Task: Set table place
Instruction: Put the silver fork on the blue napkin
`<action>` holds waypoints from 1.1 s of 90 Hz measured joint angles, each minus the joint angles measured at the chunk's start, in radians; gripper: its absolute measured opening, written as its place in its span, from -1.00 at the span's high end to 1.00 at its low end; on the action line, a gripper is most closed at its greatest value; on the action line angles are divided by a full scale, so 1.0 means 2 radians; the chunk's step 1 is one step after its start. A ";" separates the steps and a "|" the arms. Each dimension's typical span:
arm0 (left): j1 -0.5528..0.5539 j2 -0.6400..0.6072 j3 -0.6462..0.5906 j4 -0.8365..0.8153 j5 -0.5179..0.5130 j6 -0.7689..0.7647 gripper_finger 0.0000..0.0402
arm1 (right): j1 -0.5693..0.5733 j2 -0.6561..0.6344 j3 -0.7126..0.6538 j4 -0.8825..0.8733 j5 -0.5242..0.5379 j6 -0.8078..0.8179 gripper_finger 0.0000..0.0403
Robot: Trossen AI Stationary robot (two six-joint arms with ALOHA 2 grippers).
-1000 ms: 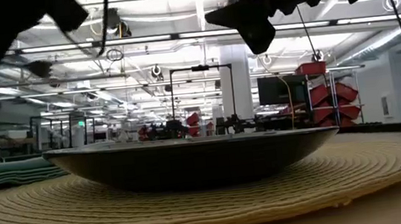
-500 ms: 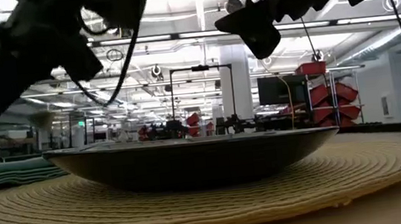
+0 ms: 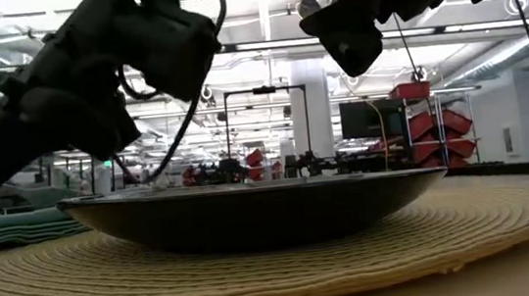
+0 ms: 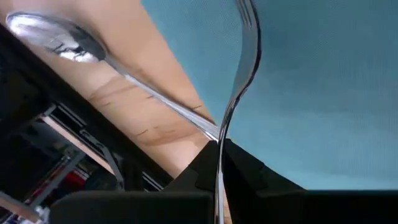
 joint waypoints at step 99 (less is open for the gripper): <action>0.004 -0.005 0.001 0.083 0.011 0.048 0.55 | 0.012 0.000 0.000 -0.022 0.003 0.002 0.03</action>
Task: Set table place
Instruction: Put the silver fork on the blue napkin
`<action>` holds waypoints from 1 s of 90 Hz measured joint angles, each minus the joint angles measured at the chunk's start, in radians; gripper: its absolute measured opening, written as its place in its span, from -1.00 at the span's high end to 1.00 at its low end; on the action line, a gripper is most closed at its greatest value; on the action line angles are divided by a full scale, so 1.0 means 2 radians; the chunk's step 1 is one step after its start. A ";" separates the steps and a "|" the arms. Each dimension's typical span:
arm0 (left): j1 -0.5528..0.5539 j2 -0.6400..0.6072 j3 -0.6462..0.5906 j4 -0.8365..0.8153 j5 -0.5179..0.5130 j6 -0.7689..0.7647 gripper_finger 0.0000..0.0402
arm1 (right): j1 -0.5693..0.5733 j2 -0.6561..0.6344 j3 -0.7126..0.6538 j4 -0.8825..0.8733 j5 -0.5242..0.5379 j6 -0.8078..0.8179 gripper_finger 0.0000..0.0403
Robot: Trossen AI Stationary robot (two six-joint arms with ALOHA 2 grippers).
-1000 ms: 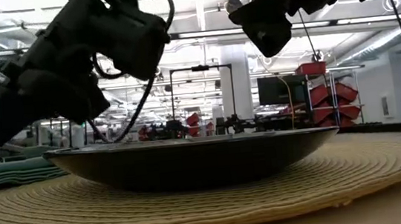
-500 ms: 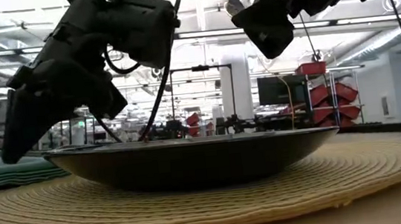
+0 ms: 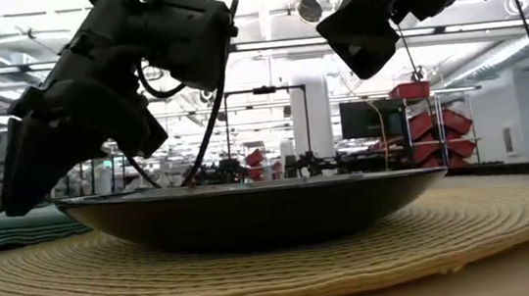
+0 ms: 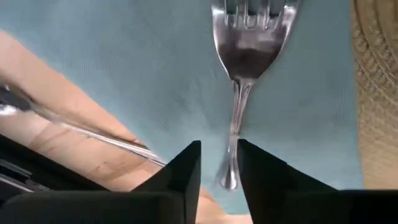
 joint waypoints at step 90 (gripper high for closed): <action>-0.088 -0.127 -0.075 0.064 -0.188 0.073 0.55 | -0.003 0.000 0.000 0.003 0.002 0.086 0.03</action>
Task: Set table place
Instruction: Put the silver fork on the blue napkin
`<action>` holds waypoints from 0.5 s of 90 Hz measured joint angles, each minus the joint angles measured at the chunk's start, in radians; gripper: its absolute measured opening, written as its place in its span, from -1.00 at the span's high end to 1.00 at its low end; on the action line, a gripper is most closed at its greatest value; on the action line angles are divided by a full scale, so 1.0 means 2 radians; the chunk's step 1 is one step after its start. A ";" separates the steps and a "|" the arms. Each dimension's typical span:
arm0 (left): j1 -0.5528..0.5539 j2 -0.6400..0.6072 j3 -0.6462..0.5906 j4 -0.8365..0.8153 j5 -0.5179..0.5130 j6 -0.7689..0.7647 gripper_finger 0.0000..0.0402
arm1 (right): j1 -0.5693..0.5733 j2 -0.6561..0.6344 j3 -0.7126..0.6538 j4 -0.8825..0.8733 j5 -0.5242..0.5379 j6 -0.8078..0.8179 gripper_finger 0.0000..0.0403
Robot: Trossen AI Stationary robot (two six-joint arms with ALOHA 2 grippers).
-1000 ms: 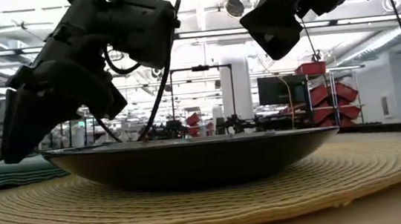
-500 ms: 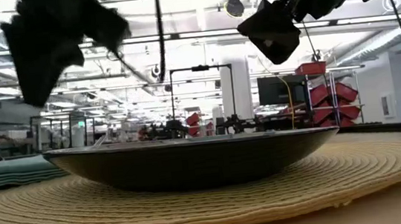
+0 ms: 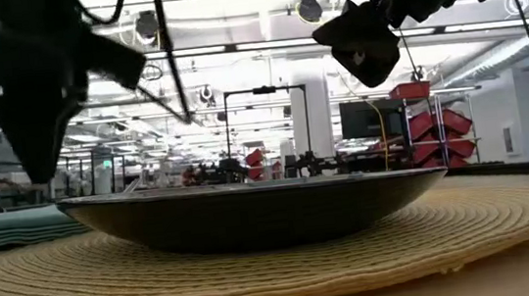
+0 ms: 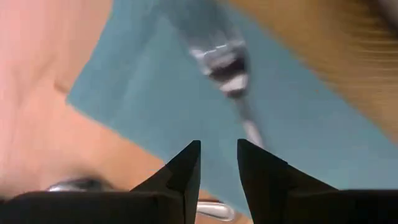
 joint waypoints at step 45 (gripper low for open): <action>-0.001 -0.163 -0.091 0.140 0.003 -0.087 0.55 | 0.003 0.000 0.000 0.000 0.000 0.006 0.03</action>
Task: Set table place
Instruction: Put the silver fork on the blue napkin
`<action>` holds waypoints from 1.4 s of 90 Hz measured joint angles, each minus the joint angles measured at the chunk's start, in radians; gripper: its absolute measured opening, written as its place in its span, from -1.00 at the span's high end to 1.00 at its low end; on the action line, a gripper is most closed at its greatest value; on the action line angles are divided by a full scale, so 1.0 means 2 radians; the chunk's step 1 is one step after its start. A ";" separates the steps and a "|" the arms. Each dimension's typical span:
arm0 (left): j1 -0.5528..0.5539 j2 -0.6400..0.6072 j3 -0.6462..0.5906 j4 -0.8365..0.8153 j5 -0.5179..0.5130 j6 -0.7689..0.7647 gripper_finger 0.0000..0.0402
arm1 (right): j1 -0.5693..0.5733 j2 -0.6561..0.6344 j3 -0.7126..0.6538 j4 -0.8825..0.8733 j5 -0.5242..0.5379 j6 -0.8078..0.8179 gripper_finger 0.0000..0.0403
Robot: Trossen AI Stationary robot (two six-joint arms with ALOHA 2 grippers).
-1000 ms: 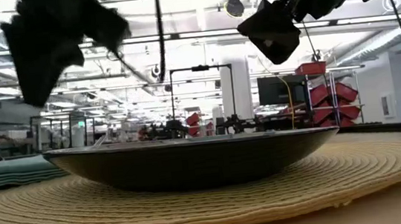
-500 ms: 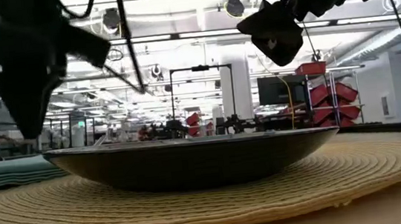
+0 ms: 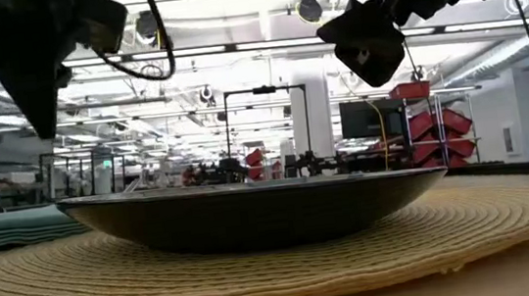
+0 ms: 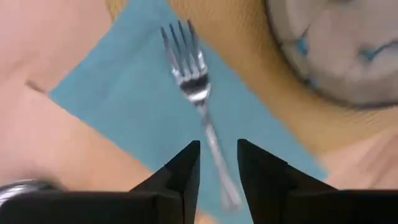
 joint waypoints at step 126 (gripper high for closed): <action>-0.030 0.084 -0.064 0.086 0.002 -0.031 0.55 | 0.000 0.000 0.000 0.001 -0.002 -0.005 0.03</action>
